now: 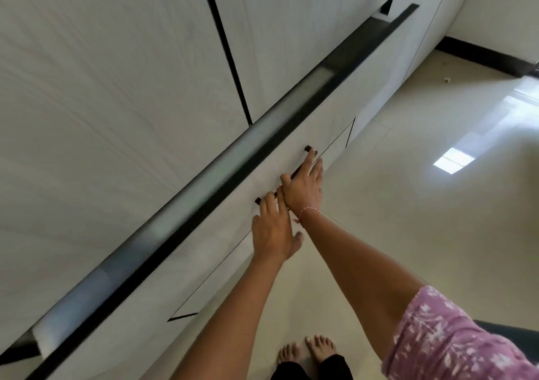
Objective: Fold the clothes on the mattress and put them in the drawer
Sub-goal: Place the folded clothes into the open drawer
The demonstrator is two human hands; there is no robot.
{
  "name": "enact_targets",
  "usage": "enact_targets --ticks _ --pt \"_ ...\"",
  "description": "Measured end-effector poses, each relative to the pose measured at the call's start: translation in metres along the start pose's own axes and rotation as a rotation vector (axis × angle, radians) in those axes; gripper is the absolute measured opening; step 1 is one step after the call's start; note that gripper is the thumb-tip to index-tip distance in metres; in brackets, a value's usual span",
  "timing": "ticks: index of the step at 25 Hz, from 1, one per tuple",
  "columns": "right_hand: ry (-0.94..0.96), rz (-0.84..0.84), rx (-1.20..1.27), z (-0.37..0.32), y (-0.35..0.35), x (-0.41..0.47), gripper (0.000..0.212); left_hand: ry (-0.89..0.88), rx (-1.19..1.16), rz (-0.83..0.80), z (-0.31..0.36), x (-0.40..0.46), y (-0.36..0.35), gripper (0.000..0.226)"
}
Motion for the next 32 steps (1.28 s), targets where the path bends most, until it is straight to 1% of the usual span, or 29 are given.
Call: enact_targets --ticks 2,3,4,5,7,8,9,10,12,13,14,16,17,20,22,28,30,32 --pt "-0.012 -0.006 -0.035 0.023 0.021 -0.022 0.075 -0.029 -0.022 -0.073 0.024 -0.026 -0.01 0.102" --pt "-0.032 0.0 -0.054 0.034 0.033 -0.035 0.072 -0.071 -0.034 -0.111 0.035 -0.042 -0.011 0.099" --pt "-0.035 0.036 -0.051 0.042 0.047 -0.051 0.07 -0.158 -0.012 -0.092 0.047 -0.06 -0.006 0.094" --pt "-0.006 0.114 -0.022 0.045 0.064 -0.071 0.068 -0.274 0.07 0.003 0.056 -0.083 0.006 0.089" --pt "0.125 0.327 0.065 0.032 0.094 -0.116 0.065 -0.482 0.263 0.218 0.057 -0.132 0.023 0.083" --pt "0.203 0.418 0.05 0.022 0.102 -0.141 0.066 -0.498 0.318 0.313 0.048 -0.153 0.03 0.085" --pt "0.276 0.466 0.002 0.012 0.102 -0.168 0.071 -0.45 0.336 0.361 0.031 -0.172 0.035 0.09" --pt "0.347 0.468 -0.063 0.001 0.095 -0.188 0.076 -0.367 0.327 0.373 0.013 -0.184 0.037 0.096" --pt "0.416 0.366 -0.246 -0.012 0.065 -0.236 0.084 -0.22 0.31 0.284 -0.02 -0.219 0.036 0.105" --pt "0.393 0.297 -0.321 -0.011 0.049 -0.253 0.086 -0.17 0.289 0.204 -0.033 -0.232 0.029 0.104" --pt "0.343 0.248 -0.378 -0.005 0.037 -0.271 0.088 -0.114 0.219 0.112 -0.044 -0.25 0.02 0.103" --pt "0.216 0.203 -0.4 0.012 0.032 -0.3 0.089 -0.023 0.053 -0.038 -0.056 -0.284 0.002 0.1" --pt "0.163 0.2 -0.397 0.02 0.038 -0.309 0.088 -0.01 0.006 -0.072 -0.054 -0.297 -0.005 0.099" --pt "0.068 0.196 -0.418 0.04 0.06 -0.328 0.083 -0.033 -0.097 -0.104 -0.03 -0.318 -0.012 0.094" --pt "0.029 0.214 -0.419 0.053 0.072 -0.342 0.082 -0.06 -0.086 -0.095 -0.013 -0.33 -0.016 0.091" --pt "0.013 0.276 -0.469 0.099 0.103 -0.376 0.079 -0.114 -0.054 -0.045 0.034 -0.379 -0.029 0.086" --pt "0.008 0.294 -0.486 0.116 0.116 -0.387 0.079 -0.125 -0.049 -0.064 0.052 -0.394 -0.037 0.085" --pt "-0.002 0.276 -0.5 0.129 0.123 -0.396 0.079 -0.143 -0.041 -0.069 0.063 -0.406 -0.044 0.083"
Point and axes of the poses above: each hand's wrist, its own x-axis towards the middle knuckle, its own y-axis out of the back of the hand, z = x × y, the point moved 7 cm from there along x, towards the middle knuckle, and after that the axes turned 1 degree about x, right-handed, at the moved point
